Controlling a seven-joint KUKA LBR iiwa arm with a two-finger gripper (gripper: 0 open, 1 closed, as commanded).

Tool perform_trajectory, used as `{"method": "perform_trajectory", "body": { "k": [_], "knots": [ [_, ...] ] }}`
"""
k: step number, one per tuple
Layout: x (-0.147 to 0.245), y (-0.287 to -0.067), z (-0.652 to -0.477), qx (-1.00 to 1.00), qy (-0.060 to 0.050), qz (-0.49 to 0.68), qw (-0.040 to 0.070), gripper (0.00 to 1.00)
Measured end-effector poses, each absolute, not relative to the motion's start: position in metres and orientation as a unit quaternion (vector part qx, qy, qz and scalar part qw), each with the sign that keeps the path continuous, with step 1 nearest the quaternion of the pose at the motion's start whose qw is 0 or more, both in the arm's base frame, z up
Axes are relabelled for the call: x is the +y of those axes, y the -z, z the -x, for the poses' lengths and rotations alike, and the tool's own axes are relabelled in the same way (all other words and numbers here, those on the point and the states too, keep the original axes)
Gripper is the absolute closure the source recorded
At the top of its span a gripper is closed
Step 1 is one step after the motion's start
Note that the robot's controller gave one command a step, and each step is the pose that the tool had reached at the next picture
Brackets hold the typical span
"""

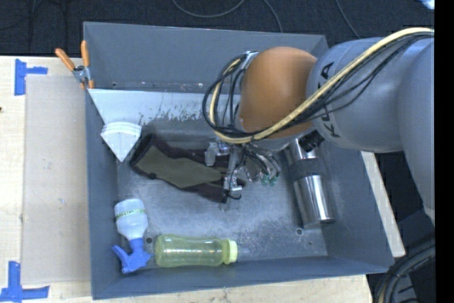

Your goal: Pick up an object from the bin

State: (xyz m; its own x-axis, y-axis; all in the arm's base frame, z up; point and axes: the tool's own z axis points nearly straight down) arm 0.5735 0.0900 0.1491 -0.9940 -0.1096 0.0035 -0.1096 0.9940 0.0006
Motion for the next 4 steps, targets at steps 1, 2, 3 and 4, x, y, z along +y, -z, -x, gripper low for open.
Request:
{"method": "perform_trajectory", "body": {
  "k": [1, 2, 3, 4],
  "knots": [
    [0.087, -0.105, -0.592, -0.999, 0.001, -0.051, -0.002, 0.0],
    [0.081, -0.074, -0.598, -0.989, 0.001, -0.147, 0.0, 1.0],
    [0.081, -0.074, -0.598, -0.989, 0.001, -0.147, 0.0, 1.0],
    [0.082, -0.121, -0.595, -0.99, 0.001, -0.144, 0.004, 1.0]
  ]
}}
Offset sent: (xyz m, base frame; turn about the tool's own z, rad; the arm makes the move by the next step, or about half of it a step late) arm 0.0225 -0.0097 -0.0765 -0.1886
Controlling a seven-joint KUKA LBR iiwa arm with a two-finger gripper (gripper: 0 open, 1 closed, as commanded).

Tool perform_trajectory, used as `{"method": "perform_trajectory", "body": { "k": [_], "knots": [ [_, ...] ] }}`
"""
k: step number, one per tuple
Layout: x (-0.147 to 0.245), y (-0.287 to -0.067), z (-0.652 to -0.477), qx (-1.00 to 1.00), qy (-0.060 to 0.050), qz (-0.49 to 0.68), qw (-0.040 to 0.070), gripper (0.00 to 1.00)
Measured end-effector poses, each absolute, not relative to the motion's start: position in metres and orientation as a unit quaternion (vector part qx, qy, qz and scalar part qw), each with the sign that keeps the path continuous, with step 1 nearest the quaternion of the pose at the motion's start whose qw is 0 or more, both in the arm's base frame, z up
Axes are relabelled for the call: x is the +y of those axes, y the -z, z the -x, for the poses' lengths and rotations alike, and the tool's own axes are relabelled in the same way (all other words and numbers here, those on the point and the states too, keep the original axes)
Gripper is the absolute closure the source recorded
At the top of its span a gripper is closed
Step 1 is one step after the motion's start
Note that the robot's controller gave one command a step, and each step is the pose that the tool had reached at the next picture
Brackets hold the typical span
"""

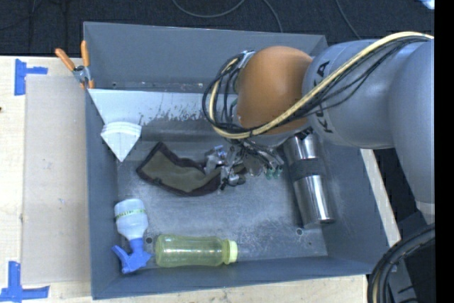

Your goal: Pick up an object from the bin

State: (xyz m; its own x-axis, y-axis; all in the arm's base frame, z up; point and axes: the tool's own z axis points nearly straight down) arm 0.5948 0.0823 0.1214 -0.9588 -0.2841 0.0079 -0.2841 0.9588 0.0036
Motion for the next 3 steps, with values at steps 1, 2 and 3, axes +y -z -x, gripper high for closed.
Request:
{"method": "perform_trajectory", "body": {
  "k": [1, 2, 3],
  "knots": [
    [0.075, -0.153, -0.606, -0.99, 0.001, -0.143, -0.003, 1.0],
    [0.068, -0.194, -0.608, -0.989, 0.002, -0.148, 0.006, 1.0],
    [0.076, -0.263, -0.609, -0.992, 0.002, -0.129, 0.001, 1.0]
  ]
}}
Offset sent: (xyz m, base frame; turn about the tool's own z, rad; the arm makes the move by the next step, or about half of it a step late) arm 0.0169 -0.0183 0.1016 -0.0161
